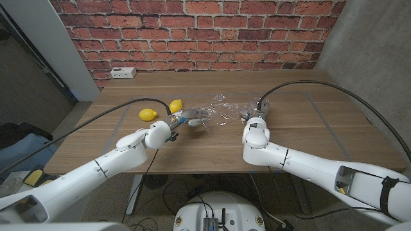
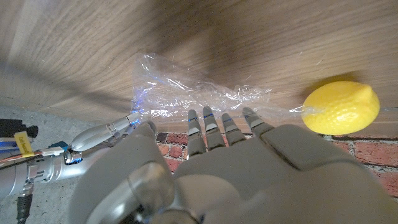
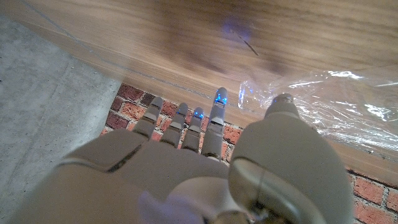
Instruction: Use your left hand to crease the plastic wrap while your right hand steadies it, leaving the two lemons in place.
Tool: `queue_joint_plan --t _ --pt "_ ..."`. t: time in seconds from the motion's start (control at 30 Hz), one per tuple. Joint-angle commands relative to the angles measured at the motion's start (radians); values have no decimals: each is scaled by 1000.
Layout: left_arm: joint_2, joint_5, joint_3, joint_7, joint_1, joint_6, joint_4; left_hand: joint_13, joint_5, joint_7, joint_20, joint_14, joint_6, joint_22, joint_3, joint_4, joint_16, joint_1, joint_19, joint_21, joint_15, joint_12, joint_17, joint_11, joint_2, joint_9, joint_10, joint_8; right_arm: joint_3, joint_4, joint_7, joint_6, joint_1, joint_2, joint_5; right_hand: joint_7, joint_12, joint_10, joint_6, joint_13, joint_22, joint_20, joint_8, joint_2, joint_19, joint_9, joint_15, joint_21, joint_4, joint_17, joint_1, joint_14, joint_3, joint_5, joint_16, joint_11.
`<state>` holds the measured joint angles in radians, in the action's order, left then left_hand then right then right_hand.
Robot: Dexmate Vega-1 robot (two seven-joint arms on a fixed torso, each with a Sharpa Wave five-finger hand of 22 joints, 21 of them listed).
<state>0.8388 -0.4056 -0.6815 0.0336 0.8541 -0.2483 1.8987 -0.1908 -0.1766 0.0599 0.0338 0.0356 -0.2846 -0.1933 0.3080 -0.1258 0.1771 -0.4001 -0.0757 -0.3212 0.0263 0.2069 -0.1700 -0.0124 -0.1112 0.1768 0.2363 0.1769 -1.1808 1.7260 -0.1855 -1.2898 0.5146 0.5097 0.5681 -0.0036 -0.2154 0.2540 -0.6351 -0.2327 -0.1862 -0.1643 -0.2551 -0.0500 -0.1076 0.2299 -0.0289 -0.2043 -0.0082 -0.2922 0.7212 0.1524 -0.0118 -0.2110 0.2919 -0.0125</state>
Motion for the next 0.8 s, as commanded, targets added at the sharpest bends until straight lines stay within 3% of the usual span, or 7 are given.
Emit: queue_joint_plan --t 0.03,0.3,0.4,0.43,0.53,0.57,0.8 --pt "-5 9 -7 12 -19 25 -19 -2 -7 -6 -1 -6 7 -2 -4 -4 -1 18 -7 3 -1 -3 -4 7 -3 1 -11 2 -86 -61 -32 -26 -64 -16 -53 -5 -9 11 -13 0 -2 -3 -9 6 -9 7 -5 -10 -13 0 18 20 -3 -8 6 -3" --pt "-4 20 -9 32 -30 37 -32 -2 -9 -8 -2 -11 9 -2 -3 -6 -1 25 -8 5 -1 -4 -3 6 -8 1 -16 3 -85 -98 -106 -8 -54 -37 -70 -17 -22 60 -72 -4 -1 23 -57 16 -49 38 -39 -23 -62 4 97 62 7 -42 19 -32" --pt "-2 33 -14 42 -41 78 -54 -2 -10 -10 -16 -13 11 -2 -3 -6 -1 30 7 1 1 -6 -2 3 -12 1 -25 3 -92 -89 -109 -9 -58 -34 -78 -13 -26 79 -109 -4 -1 27 -80 11 -59 47 -49 -25 -65 1 104 82 7 -50 29 -38" --pt "-2 40 -17 51 -48 102 -68 -2 -11 -12 -37 -16 15 -2 -2 -3 -1 36 27 -5 0 -12 -1 1 -17 1 -50 3 -94 -88 -114 -12 -59 -35 -77 -4 -29 88 -124 -4 -1 29 -88 -2 -65 50 -51 -26 -66 0 112 86 13 -55 31 -39" --pt "-4 39 -26 72 -61 114 -79 -2 -12 -17 -50 -19 23 -1 0 0 -1 38 39 -8 -2 -14 -1 -5 -19 0 -60 2 -90 -88 -130 -9 -56 -37 -82 -5 -31 106 -168 -4 0 32 -110 -30 -84 59 -60 -30 -80 -2 147 101 31 -64 40 -45" --pt "-4 39 -28 78 -64 117 -82 -2 -12 -17 -52 -19 24 -1 0 0 -1 38 40 -8 -2 -13 -1 -6 -19 0 -61 1 -96 -88 -132 -7 -59 -36 -82 0 -30 113 -184 -4 0 35 -120 -56 -87 64 -60 -29 -97 -3 186 104 52 -69 42 -45" --pt "-8 40 -24 72 -60 121 -87 -2 -13 -19 -49 -21 30 -1 1 3 -1 40 45 -8 -1 -12 0 -8 -22 0 -65 1 -64 -84 -176 51 -34 -32 -98 -3 -42 166 -292 -3 2 53 -170 -100 -109 77 -88 -30 -141 -3 284 127 100 -66 55 -62"
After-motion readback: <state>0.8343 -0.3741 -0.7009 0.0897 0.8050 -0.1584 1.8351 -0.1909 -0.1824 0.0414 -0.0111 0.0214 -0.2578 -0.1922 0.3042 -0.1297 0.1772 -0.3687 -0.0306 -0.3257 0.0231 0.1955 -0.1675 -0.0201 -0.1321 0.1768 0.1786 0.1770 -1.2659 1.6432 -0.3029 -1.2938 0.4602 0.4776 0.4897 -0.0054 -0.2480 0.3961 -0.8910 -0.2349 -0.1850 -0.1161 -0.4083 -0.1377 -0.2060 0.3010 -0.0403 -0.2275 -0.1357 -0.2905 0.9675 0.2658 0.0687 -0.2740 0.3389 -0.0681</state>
